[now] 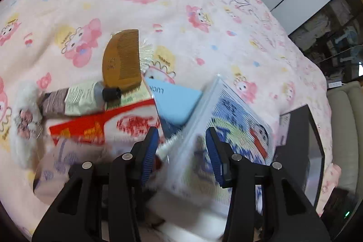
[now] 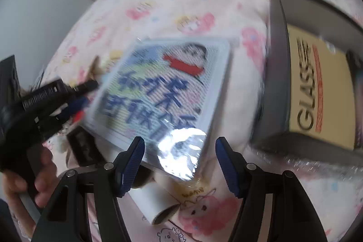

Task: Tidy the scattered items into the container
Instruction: 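Grasp the clear-packaged crayon drawing kit with the left gripper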

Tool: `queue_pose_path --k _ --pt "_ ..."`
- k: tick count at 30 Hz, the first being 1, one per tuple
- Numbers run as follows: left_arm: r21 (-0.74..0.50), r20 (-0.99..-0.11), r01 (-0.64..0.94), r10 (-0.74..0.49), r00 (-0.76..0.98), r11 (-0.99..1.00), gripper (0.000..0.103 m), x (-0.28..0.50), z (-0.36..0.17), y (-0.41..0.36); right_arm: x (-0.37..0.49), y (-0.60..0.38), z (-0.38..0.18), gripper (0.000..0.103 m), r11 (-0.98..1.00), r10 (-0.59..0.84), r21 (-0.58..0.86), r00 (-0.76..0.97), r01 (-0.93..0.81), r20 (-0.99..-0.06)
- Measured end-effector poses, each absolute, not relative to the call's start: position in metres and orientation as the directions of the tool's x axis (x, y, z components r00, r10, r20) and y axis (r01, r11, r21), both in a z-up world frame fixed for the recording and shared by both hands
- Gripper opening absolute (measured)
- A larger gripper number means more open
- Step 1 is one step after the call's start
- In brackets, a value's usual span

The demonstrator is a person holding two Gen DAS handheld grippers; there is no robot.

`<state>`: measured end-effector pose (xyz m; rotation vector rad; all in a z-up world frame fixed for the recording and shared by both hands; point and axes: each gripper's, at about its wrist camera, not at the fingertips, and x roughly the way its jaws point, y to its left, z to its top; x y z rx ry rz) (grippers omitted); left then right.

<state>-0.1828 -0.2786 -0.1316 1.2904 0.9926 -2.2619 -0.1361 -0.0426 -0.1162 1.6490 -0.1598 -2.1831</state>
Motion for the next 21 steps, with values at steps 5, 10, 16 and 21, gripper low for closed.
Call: queue_pose_path --k 5,10,16,21 --pt "-0.382 -0.882 0.593 0.087 -0.463 -0.709 0.048 -0.184 -0.144 -0.276 -0.143 -0.048 -0.129 0.069 -0.879 -0.454 0.404 -0.183 0.254 -0.872" --pt "-0.380 -0.878 0.534 0.113 -0.465 -0.756 0.049 -0.159 -0.132 -0.260 -0.130 -0.039 -0.101 0.058 -0.865 -0.478 0.398 -0.260 0.304 -0.839" --pt "-0.414 -0.862 0.439 0.187 -0.472 -0.798 0.049 -0.124 -0.107 -0.231 -0.111 -0.005 -0.066 0.053 -0.852 -0.505 0.411 -0.298 0.325 -0.810" --pt "-0.395 -0.867 0.419 0.180 -0.466 -0.818 0.052 -0.098 -0.100 -0.201 -0.078 0.036 -0.053 0.044 -0.831 -0.543 0.447 -0.310 0.332 -0.780"
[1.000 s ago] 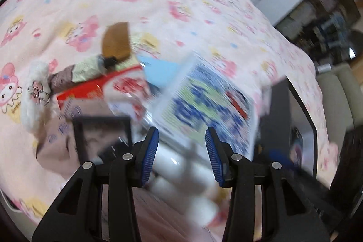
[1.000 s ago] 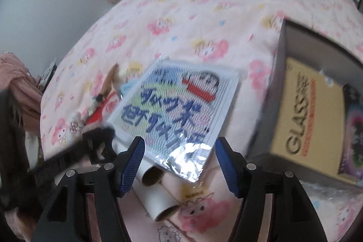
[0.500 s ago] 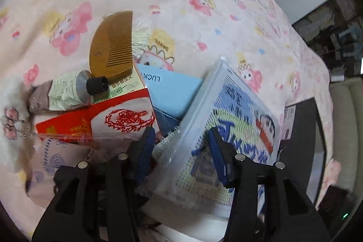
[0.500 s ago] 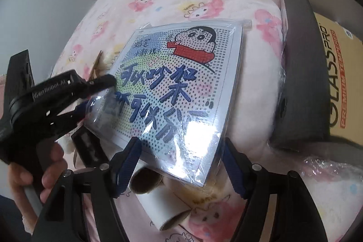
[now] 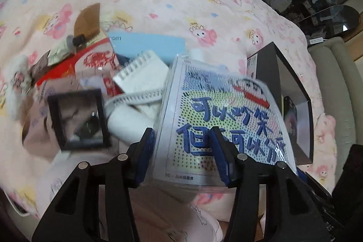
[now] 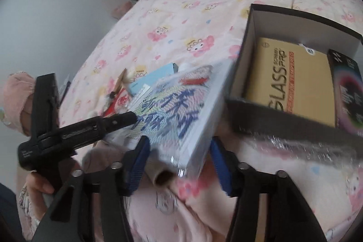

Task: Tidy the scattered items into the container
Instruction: 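Grasp the clear-packaged crayon drawing kit with the left gripper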

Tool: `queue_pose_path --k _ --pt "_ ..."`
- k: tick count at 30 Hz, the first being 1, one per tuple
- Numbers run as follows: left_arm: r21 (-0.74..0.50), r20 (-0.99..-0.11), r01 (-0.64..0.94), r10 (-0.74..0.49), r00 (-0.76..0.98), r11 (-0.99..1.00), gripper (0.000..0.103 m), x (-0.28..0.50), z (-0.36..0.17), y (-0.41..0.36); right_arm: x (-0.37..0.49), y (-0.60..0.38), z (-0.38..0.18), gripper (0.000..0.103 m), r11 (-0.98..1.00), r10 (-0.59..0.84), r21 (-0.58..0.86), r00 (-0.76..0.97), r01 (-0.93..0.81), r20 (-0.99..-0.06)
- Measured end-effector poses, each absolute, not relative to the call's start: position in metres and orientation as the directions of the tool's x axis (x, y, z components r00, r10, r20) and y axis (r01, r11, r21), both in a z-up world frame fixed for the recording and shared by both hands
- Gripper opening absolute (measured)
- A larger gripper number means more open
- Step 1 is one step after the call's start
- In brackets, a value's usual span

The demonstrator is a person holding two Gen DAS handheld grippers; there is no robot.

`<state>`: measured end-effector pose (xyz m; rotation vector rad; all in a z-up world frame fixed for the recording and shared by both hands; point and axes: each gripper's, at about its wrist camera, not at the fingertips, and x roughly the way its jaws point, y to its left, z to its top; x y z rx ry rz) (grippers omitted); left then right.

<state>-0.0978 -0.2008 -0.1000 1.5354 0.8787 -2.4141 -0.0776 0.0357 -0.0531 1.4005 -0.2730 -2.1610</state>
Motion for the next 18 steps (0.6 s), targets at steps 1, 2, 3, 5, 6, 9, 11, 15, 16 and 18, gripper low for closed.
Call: queue_pose_path --k 1,2,3,5,6,9,11,15,16,18 --pt "-0.396 -0.867 0.422 0.181 -0.465 -0.815 0.052 -0.092 -0.100 -0.198 -0.072 0.041 -0.053 0.043 -0.827 -0.549 0.453 -0.301 0.334 -0.780" --pt "-0.401 -0.866 0.426 0.184 -0.465 -0.811 0.052 -0.088 -0.102 -0.197 -0.066 0.043 -0.054 0.043 -0.825 -0.549 0.452 -0.295 0.338 -0.782" --pt "-0.397 -0.867 0.425 0.179 -0.466 -0.814 0.052 -0.085 -0.103 -0.196 -0.061 0.044 -0.055 0.043 -0.826 -0.545 0.445 -0.294 0.345 -0.785" --pt "-0.371 -0.872 0.415 0.158 -0.463 -0.831 0.052 -0.083 -0.103 -0.194 -0.057 0.042 -0.059 0.043 -0.830 -0.534 0.428 -0.290 0.358 -0.794" --pt "-0.364 -0.875 0.411 0.156 -0.458 -0.836 0.052 -0.084 -0.103 -0.193 -0.057 0.040 -0.062 0.043 -0.833 -0.528 0.424 -0.284 0.354 -0.800" --pt "-0.375 -0.870 0.387 0.176 -0.460 -0.842 0.052 -0.085 -0.102 -0.199 -0.062 0.041 -0.066 0.043 -0.830 -0.540 0.450 -0.273 0.329 -0.796" --pt "-0.385 -0.871 0.365 0.204 -0.447 -0.848 0.052 -0.088 -0.104 -0.202 -0.066 0.045 -0.067 0.043 -0.821 -0.559 0.479 -0.266 0.311 -0.786" --pt "-0.354 -0.885 0.374 0.179 -0.429 -0.857 0.050 -0.097 -0.109 -0.217 -0.075 0.056 -0.074 0.044 -0.815 -0.575 0.512 -0.258 0.273 -0.777" --pt "-0.361 -0.883 0.387 0.178 -0.433 -0.849 0.050 -0.101 -0.110 -0.224 -0.078 0.059 -0.076 0.044 -0.812 -0.580 0.523 -0.258 0.260 -0.772" --pt "-0.382 -0.878 0.403 0.189 -0.440 -0.832 0.050 -0.111 -0.116 -0.234 -0.086 0.062 -0.081 0.046 -0.804 -0.593 0.545 -0.250 0.238 -0.766"
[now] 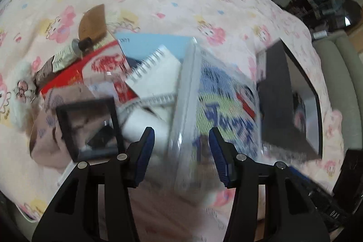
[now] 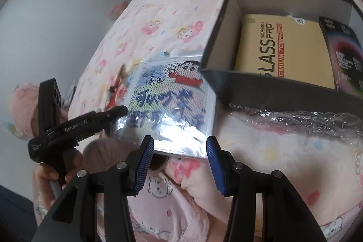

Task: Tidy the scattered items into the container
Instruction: 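Grasp the clear-packaged crayon drawing kit with the left gripper, then lift the drawing kit and carry it toward the open black box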

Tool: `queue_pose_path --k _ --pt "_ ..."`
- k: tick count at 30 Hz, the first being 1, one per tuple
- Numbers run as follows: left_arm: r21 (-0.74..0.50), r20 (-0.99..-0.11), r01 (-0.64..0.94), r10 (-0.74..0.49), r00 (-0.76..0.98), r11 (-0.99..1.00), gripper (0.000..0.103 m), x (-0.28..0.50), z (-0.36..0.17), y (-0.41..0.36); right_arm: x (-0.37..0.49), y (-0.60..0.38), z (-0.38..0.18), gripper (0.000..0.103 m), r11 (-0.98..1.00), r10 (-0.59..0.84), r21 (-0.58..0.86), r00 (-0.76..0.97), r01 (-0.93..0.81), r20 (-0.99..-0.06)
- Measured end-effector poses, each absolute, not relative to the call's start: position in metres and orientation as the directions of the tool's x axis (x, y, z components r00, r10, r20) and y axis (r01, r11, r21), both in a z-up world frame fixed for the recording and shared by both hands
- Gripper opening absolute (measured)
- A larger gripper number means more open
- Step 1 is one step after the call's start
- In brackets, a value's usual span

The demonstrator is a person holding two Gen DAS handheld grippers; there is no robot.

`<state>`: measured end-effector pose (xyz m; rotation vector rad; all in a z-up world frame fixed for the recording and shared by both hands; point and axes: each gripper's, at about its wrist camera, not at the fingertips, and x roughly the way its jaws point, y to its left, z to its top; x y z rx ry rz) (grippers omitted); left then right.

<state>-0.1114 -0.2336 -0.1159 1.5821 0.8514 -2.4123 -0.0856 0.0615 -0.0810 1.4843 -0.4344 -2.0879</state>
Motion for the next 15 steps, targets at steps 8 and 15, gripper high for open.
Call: queue_pose_path --k 8,15 --pt "-0.475 -0.852 0.380 0.306 -0.425 -0.794 0.057 -0.139 -0.147 -0.240 -0.122 0.028 -0.128 0.063 -0.818 -0.568 0.535 -0.155 0.210 -0.808" --pt "-0.480 -0.847 0.292 0.351 -0.398 -0.827 0.060 -0.144 -0.150 -0.223 -0.130 0.005 -0.141 0.064 -0.846 -0.523 0.479 -0.185 0.233 -0.832"
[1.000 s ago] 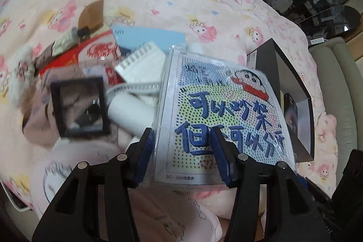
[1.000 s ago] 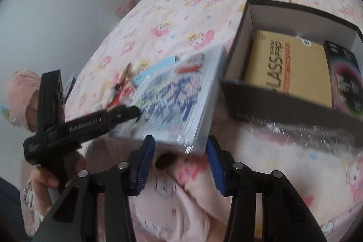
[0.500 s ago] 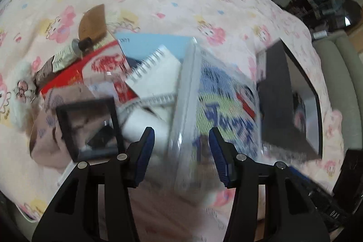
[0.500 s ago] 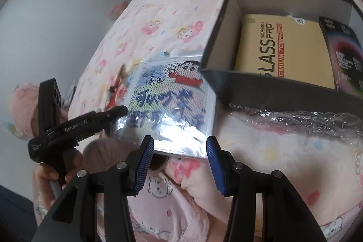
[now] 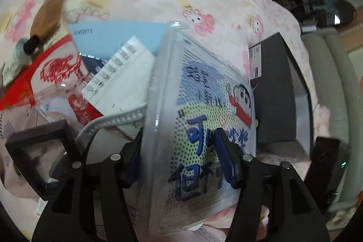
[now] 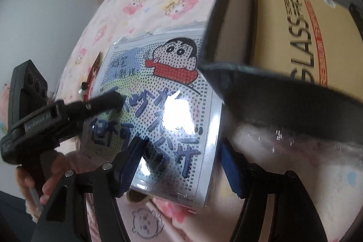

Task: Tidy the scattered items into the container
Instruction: 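Lift the drawing kit and carry it toward the open black box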

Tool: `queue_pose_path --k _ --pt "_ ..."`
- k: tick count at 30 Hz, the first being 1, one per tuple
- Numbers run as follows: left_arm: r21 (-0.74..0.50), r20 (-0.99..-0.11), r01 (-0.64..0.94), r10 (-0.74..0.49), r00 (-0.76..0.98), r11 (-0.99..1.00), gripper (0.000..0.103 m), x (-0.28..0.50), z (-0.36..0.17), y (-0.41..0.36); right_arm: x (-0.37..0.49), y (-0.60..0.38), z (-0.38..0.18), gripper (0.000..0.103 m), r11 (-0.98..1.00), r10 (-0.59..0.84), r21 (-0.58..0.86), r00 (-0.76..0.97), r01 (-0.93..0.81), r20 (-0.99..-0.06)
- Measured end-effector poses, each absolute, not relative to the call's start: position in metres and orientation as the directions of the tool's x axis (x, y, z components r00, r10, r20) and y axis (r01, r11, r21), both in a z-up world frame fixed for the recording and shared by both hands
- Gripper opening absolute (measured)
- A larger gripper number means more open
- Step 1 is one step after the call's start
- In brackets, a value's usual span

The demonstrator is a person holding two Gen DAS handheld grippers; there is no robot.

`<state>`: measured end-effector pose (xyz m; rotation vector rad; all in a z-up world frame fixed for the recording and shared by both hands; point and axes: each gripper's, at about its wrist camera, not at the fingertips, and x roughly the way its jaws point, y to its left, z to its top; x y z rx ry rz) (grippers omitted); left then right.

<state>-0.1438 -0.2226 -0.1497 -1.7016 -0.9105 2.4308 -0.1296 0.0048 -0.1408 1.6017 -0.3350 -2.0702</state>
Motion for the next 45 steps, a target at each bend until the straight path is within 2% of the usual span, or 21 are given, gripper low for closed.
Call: queue_pose_path --k 4,10,12,13,20,24,28,35,39,45 --pt "-0.546 -0.790 0.238 0.399 -0.466 -0.803 0.054 -0.129 -0.139 -0.226 -0.120 0.016 -0.122 0.058 -0.845 -0.529 0.477 -0.247 0.242 -0.812" --pt "-0.621 -0.688 0.136 0.453 -0.567 -0.772 0.057 -0.093 -0.118 -0.224 -0.088 0.033 -0.073 0.055 -0.806 -0.587 0.498 -0.326 0.320 -0.741" --pt "-0.643 -0.668 0.116 0.479 -0.570 -0.757 0.056 -0.087 -0.117 -0.223 -0.076 0.036 -0.063 0.047 -0.819 -0.566 0.458 -0.353 0.347 -0.745" --pt "-0.646 -0.659 0.103 0.485 -0.574 -0.756 0.056 -0.085 -0.115 -0.221 -0.072 0.037 -0.059 0.046 -0.821 -0.562 0.444 -0.365 0.360 -0.742" --pt "-0.642 -0.679 0.125 0.487 -0.549 -0.756 0.051 -0.080 -0.117 -0.213 -0.070 0.028 -0.065 0.046 -0.826 -0.543 0.424 -0.326 0.371 -0.774" --pt "-0.667 -0.668 0.165 0.485 -0.564 -0.727 0.050 -0.078 -0.122 -0.223 -0.069 0.036 -0.074 0.046 -0.803 -0.576 0.479 -0.259 0.355 -0.775" --pt "-0.633 -0.700 0.220 0.428 -0.572 -0.742 0.050 -0.081 -0.125 -0.224 -0.072 0.039 -0.086 0.046 -0.810 -0.570 0.486 -0.241 0.329 -0.786" --pt "-0.595 -0.719 0.346 0.288 -0.632 -0.725 0.050 -0.076 -0.123 -0.249 -0.094 0.027 -0.123 0.048 -0.834 -0.535 0.482 -0.179 0.268 -0.826" --pt "-0.624 -0.704 0.336 0.320 -0.635 -0.705 0.050 -0.075 -0.128 -0.250 -0.105 0.021 -0.141 0.063 -0.810 -0.576 0.544 -0.121 0.219 -0.809" --pt "-0.592 -0.749 0.339 0.343 -0.567 -0.731 0.052 -0.089 -0.137 -0.247 -0.117 0.009 -0.153 0.073 -0.788 -0.607 0.580 -0.102 0.208 -0.788"
